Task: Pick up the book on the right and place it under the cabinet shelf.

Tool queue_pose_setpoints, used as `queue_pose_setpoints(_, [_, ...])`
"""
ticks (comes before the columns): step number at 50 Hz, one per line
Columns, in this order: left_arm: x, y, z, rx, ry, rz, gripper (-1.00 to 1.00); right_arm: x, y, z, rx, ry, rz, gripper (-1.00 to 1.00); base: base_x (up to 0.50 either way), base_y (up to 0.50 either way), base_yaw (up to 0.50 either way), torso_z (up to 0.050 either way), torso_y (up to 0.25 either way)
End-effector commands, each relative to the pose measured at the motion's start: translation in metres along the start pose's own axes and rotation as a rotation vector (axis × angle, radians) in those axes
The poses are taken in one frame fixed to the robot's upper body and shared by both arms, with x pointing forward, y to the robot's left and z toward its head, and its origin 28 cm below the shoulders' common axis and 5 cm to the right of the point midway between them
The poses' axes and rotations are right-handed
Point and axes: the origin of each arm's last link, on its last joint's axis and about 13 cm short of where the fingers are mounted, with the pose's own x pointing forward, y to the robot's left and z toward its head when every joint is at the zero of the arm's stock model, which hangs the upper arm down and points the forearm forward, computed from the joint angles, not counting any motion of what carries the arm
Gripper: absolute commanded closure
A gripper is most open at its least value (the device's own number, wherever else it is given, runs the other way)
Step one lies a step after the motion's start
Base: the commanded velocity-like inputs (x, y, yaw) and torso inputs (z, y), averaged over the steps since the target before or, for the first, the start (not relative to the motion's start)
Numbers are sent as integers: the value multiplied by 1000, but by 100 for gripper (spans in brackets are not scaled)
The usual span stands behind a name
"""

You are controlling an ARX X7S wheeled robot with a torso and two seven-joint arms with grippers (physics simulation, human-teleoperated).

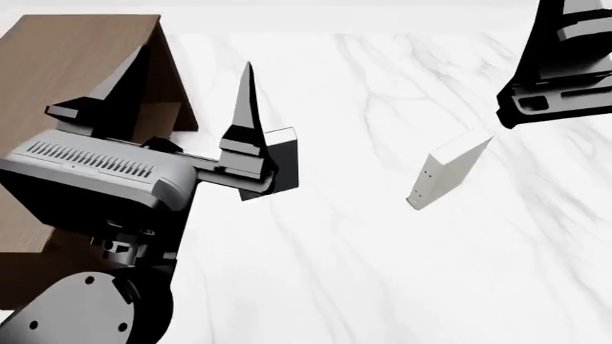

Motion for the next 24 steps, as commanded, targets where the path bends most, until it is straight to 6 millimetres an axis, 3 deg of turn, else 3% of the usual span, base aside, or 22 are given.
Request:
queue_pose_setpoints(1, [5, 3, 11, 2, -18, 12, -100, -4, 0, -1, -6, -4, -2, -100, 0, 0, 0, 0, 172])
queue_pose_setpoints(12, [11, 3, 19, 12, -35, 16, -100, -6, -3, 5, -6, -16, -5, -100, 0, 0, 0, 0, 172])
queue_pose_setpoints(24, [16, 9, 27, 24, -48, 34, -100, -10, -2, -2, 4, -9, -2, -100, 0, 0, 0, 0, 173])
